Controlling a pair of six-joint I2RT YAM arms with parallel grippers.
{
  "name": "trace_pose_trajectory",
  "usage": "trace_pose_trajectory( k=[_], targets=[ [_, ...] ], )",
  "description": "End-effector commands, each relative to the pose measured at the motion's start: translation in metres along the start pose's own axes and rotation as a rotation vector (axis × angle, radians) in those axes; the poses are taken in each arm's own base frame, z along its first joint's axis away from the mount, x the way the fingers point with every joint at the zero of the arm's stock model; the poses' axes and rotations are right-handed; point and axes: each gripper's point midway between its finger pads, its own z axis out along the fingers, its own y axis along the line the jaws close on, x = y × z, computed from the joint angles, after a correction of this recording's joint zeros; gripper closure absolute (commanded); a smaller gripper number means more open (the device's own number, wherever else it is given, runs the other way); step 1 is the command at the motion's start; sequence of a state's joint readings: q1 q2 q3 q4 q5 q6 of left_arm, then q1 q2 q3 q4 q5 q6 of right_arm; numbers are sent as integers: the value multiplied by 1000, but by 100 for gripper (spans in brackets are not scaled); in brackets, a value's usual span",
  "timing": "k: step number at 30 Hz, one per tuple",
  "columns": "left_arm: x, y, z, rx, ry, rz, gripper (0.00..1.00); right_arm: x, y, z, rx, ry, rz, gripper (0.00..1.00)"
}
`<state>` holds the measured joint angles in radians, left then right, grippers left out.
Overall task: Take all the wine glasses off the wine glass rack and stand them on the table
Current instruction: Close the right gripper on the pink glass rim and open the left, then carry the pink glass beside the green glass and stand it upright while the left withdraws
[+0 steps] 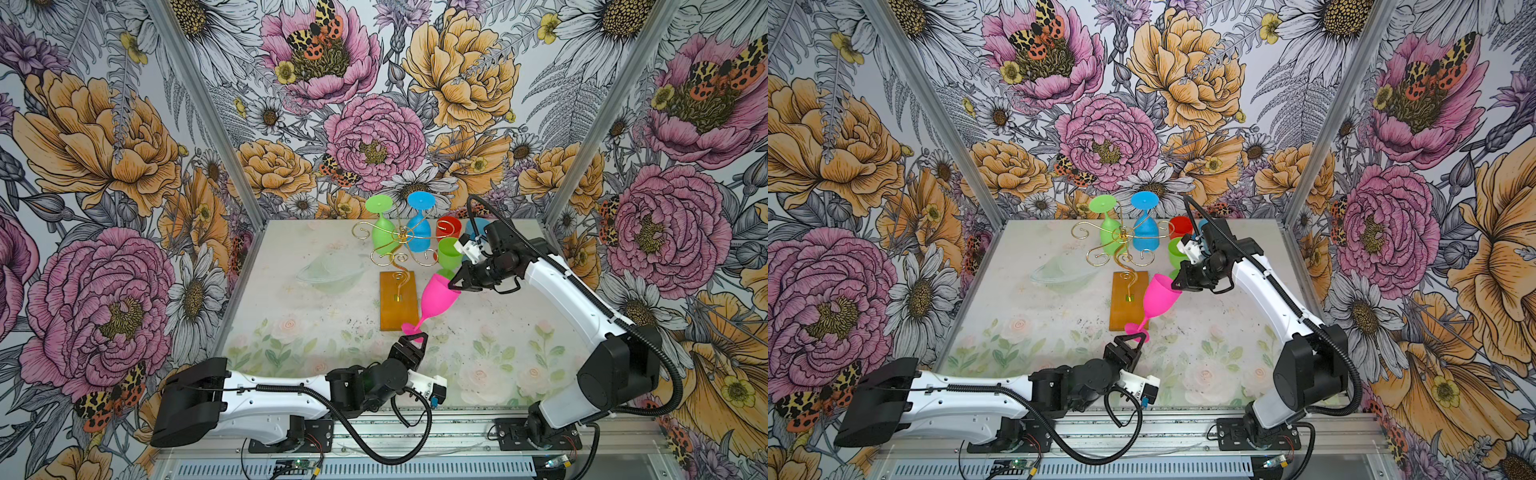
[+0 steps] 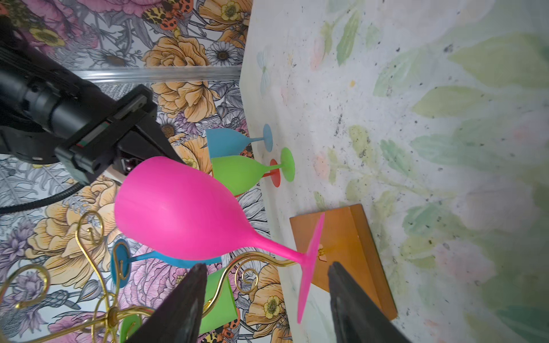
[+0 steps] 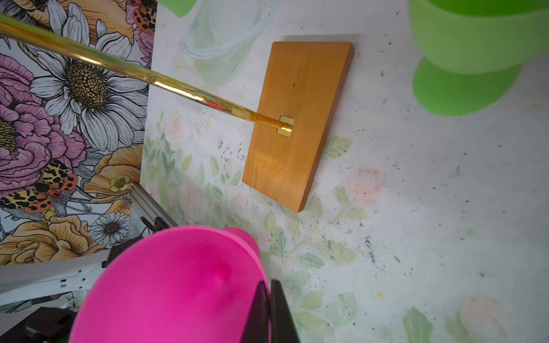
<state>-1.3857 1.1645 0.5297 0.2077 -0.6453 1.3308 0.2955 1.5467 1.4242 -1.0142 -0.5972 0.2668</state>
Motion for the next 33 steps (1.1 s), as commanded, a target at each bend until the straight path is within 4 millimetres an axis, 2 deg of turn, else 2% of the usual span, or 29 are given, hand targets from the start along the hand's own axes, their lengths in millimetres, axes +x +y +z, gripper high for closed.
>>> trace_pose_trajectory(
  k=[1,3,4,13,19,25,33],
  targets=[
    [-5,42,-8,-96,-22,-286,21,-12,-5,-22,107,-88,-57,100],
    [-2,54,-10,-125,-16,-407,4,-13,-13,-26,162,-105,-63,100],
    [1,59,-11,-138,-4,-472,1,-13,-17,-29,194,-115,-67,100],
    [40,87,-19,-191,153,-939,1,-12,-54,-47,429,-164,-89,100],
    [82,99,-33,-221,206,-1211,1,-17,-83,-60,583,-181,-74,100],
    [111,97,-49,-231,244,-1325,1,-25,-114,-65,683,-183,-6,100],
    [151,90,-62,-280,301,-1477,1,-54,-136,-74,784,-235,19,100]
  ],
)
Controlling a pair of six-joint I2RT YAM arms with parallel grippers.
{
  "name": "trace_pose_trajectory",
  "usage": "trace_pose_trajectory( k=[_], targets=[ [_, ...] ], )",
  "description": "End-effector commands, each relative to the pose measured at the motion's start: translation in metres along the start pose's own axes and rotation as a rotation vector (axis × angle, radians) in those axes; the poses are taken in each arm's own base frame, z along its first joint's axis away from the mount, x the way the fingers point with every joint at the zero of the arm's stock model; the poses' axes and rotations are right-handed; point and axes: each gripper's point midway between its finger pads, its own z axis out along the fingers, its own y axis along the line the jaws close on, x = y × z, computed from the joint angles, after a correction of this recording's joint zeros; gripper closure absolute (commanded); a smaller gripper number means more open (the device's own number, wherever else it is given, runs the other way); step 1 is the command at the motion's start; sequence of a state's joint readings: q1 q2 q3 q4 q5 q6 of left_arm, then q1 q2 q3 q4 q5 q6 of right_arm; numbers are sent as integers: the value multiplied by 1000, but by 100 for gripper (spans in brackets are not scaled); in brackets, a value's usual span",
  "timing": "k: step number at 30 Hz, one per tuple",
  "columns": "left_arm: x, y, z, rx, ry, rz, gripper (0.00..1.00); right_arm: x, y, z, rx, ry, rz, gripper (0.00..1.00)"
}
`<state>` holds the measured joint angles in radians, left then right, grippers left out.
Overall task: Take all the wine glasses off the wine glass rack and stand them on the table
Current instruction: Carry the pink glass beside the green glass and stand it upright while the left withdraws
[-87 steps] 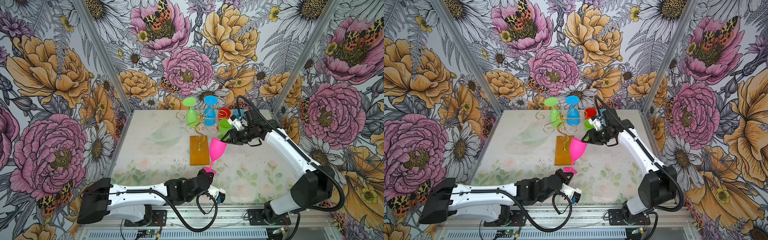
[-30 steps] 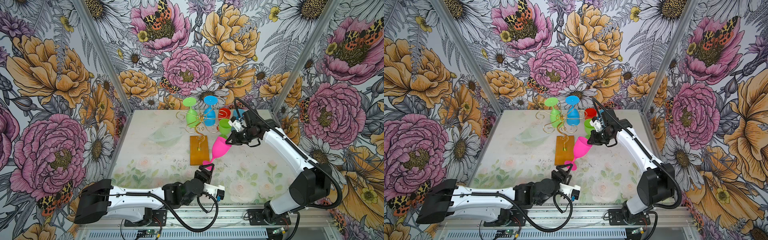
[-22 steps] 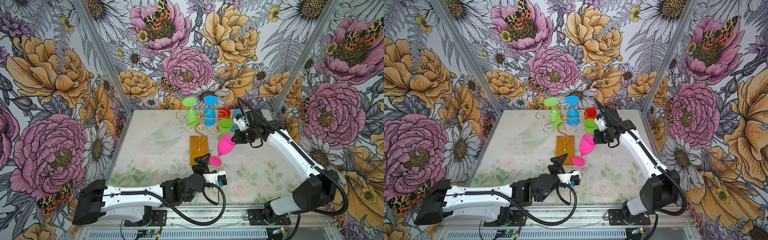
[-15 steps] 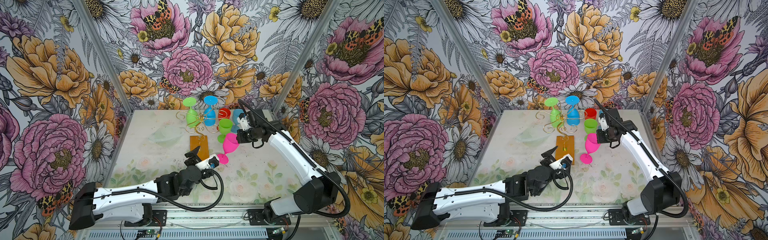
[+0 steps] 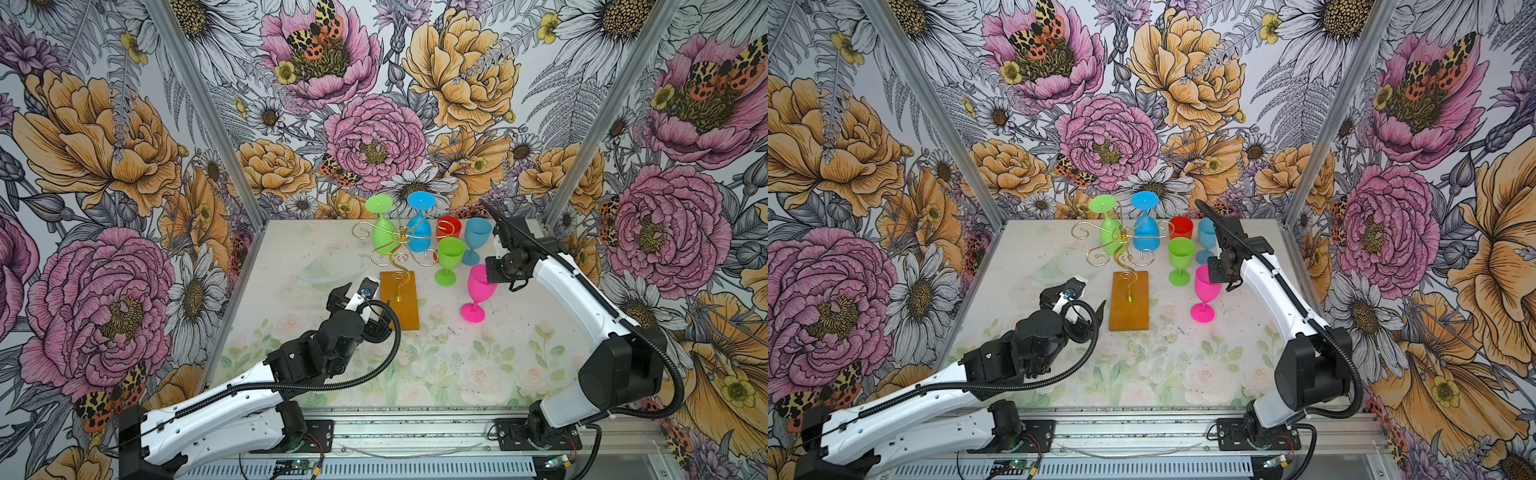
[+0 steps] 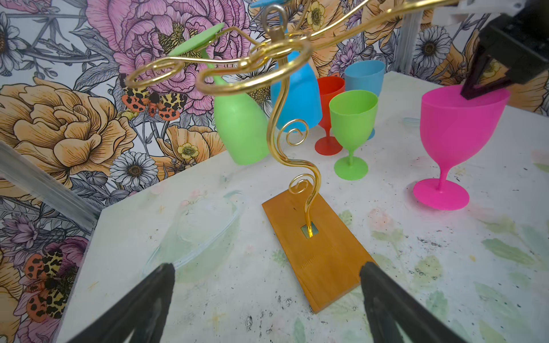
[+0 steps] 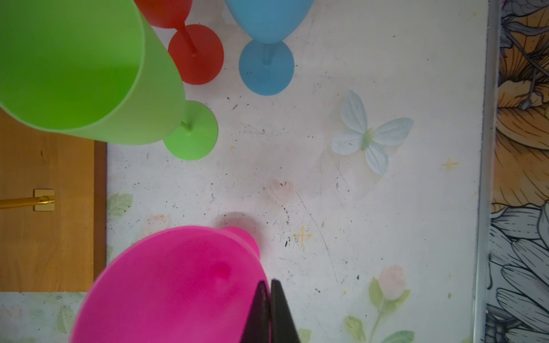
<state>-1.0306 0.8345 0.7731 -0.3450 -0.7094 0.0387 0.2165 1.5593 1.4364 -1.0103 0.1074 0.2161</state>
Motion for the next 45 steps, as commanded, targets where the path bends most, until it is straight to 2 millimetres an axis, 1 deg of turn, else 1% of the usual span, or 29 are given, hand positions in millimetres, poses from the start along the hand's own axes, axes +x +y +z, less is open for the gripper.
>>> trace_pose_trajectory(
  k=[1,5,10,18,22,30,45],
  targets=[
    [10,8,-2,27,29,-110,1,-33,-15,-5,79,-94,29,100],
    [19,24,-2,18,42,-191,1,-49,-19,3,90,-128,47,100],
    [28,40,-4,-6,62,-236,1,-70,-23,15,92,-166,69,100],
    [29,49,-5,-20,66,-269,1,-98,-28,29,87,-215,96,100],
    [29,51,-4,-20,68,-278,1,-108,-28,36,79,-224,104,100],
    [29,56,-4,-26,64,-298,1,-117,-25,48,70,-227,110,100],
    [29,59,-4,-32,62,-314,1,-113,-22,60,63,-200,102,100]
  ],
)
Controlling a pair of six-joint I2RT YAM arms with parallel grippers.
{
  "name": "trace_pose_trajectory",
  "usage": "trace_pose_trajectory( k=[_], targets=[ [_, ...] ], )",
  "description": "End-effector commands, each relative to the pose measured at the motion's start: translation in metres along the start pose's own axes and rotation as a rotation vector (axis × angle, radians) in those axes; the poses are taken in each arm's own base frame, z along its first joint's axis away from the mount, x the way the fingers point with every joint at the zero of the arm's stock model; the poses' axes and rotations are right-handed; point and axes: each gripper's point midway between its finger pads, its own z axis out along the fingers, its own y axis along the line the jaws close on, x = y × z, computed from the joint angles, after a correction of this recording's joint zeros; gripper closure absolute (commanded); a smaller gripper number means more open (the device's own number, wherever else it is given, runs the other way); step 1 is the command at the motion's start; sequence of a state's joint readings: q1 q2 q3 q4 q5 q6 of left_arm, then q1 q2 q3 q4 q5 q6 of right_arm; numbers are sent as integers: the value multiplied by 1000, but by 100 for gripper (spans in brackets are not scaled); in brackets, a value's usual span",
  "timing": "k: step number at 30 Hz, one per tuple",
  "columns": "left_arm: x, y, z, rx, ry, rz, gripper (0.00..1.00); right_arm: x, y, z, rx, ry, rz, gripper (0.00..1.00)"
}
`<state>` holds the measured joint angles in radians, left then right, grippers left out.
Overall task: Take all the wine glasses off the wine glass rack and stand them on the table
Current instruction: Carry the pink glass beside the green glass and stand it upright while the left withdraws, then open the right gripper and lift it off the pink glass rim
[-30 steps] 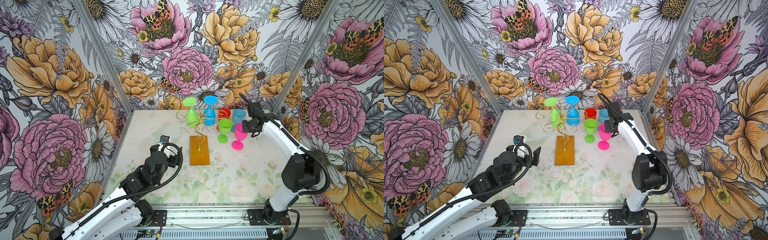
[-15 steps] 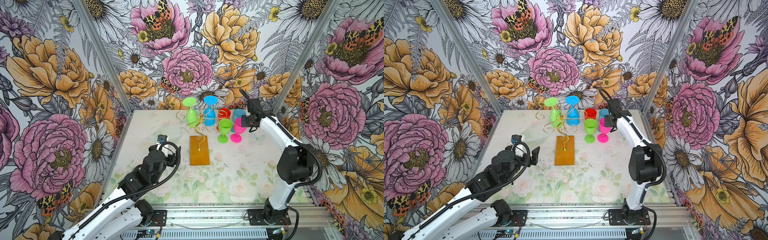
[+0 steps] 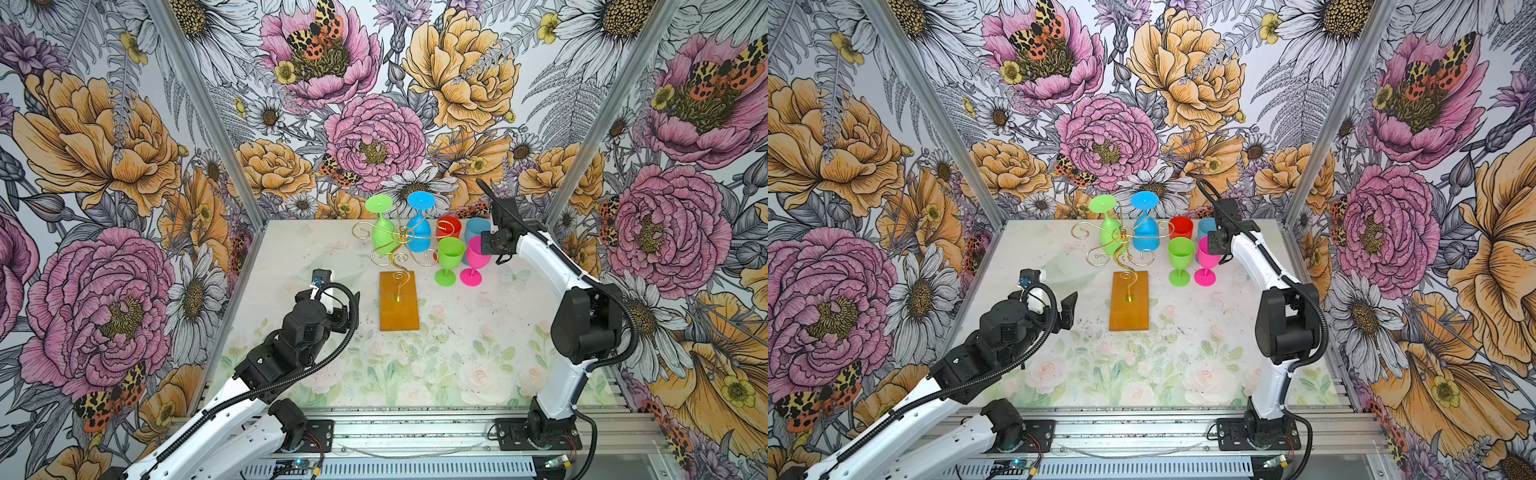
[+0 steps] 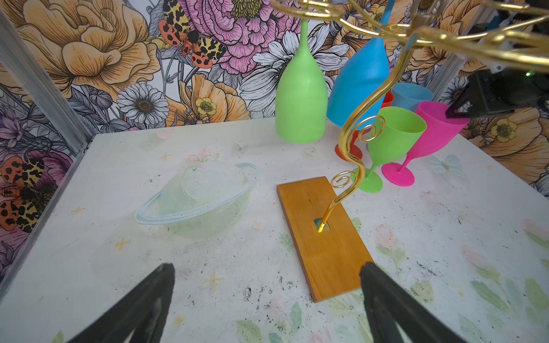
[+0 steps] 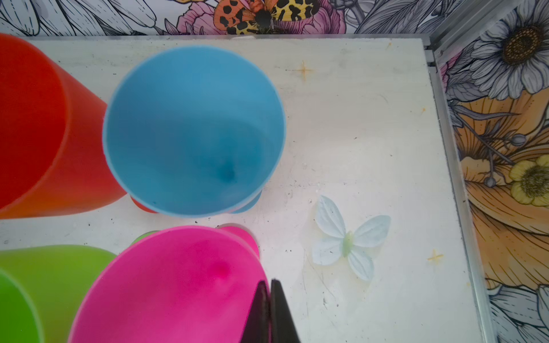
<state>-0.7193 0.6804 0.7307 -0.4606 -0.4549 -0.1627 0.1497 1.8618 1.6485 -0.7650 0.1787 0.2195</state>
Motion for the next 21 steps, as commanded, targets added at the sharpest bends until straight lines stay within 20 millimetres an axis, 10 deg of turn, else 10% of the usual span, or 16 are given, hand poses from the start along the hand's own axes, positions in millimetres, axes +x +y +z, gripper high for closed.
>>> trace_pose_trajectory(
  k=[1,21],
  targets=[
    [3,0,0,13,6,-24,1,-15,4,-1,-21,-39,22,100],
    [4,0,4,18,17,-33,1,-24,6,-21,-54,-79,28,63]
  ],
)
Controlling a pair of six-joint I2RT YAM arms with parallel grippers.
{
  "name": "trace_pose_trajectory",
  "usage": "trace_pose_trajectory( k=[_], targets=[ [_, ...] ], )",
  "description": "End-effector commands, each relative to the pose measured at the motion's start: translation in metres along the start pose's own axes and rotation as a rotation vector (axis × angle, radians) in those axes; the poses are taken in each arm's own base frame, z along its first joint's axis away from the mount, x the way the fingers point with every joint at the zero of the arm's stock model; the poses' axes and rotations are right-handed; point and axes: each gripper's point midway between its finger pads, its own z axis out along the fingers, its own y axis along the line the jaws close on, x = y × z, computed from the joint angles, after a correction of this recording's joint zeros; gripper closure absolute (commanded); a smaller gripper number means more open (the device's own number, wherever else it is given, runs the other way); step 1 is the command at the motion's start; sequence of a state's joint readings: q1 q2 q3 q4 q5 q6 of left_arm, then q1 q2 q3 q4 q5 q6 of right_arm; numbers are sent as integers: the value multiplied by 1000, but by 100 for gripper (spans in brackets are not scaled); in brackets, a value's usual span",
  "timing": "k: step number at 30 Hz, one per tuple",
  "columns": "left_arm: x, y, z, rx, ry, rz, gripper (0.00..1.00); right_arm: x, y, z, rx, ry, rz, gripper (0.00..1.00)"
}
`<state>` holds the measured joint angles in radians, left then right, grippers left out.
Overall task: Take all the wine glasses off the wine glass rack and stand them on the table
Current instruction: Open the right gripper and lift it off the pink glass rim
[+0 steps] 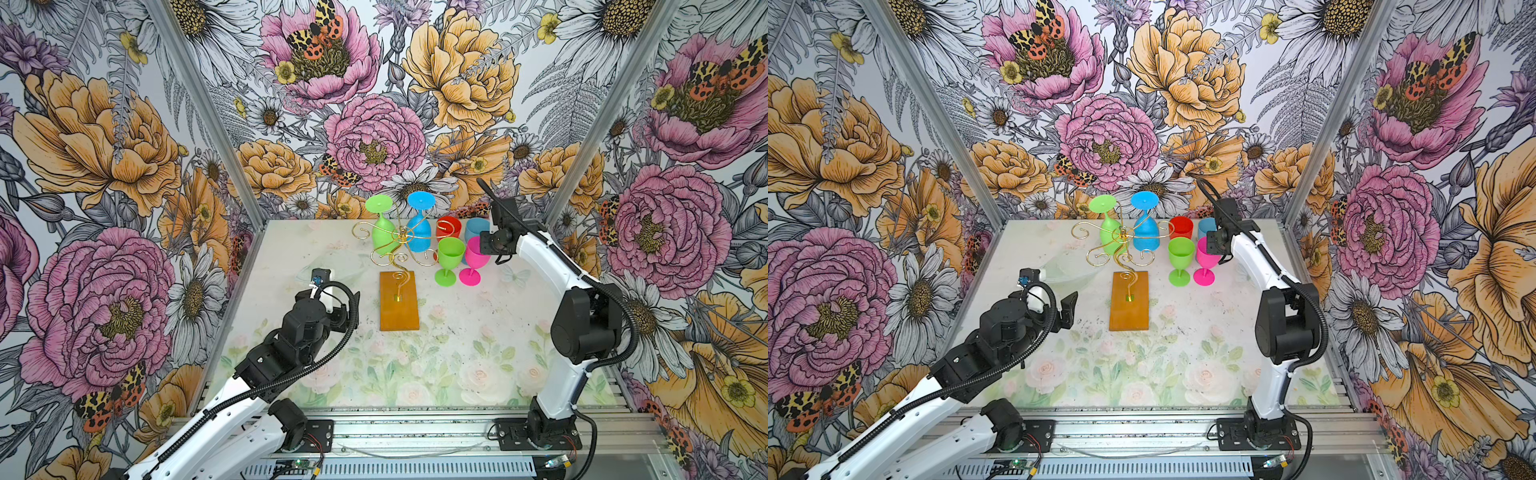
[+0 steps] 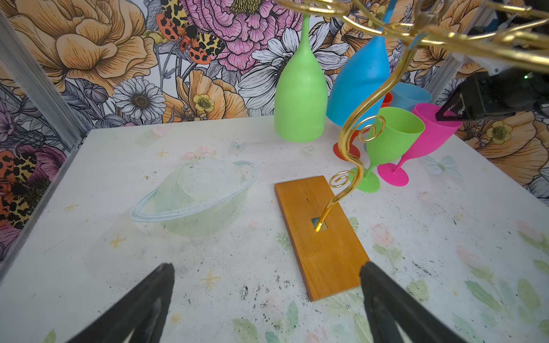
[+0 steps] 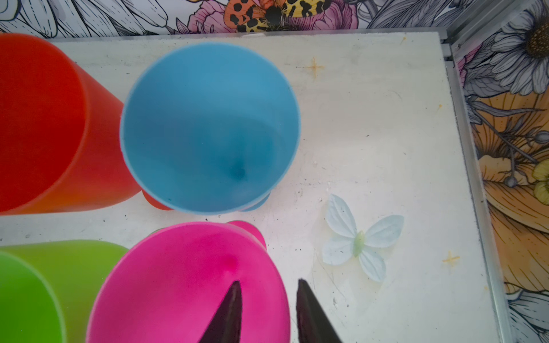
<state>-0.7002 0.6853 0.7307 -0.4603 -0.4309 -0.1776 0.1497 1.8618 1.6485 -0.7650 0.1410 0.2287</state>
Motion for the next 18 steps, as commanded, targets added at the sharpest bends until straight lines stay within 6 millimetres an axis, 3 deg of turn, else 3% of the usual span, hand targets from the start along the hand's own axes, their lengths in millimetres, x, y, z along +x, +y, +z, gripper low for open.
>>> trace_pose_trajectory(
  k=[1,6,9,13,18],
  targets=[
    [3,-1,2,12,8,-15,1,-26,0,-24,-18,-91,17,61],
    [2,-1,1,15,5,-16,1,-37,2,-51,-50,-147,18,41],
    [2,-1,0,16,2,-16,1,-48,9,-73,-115,-193,40,34],
    [1,0,0,16,0,-18,1,-65,31,-103,-294,-238,84,32],
    [1,0,0,19,0,-23,1,-90,68,-146,-544,-284,94,39]
  ],
)
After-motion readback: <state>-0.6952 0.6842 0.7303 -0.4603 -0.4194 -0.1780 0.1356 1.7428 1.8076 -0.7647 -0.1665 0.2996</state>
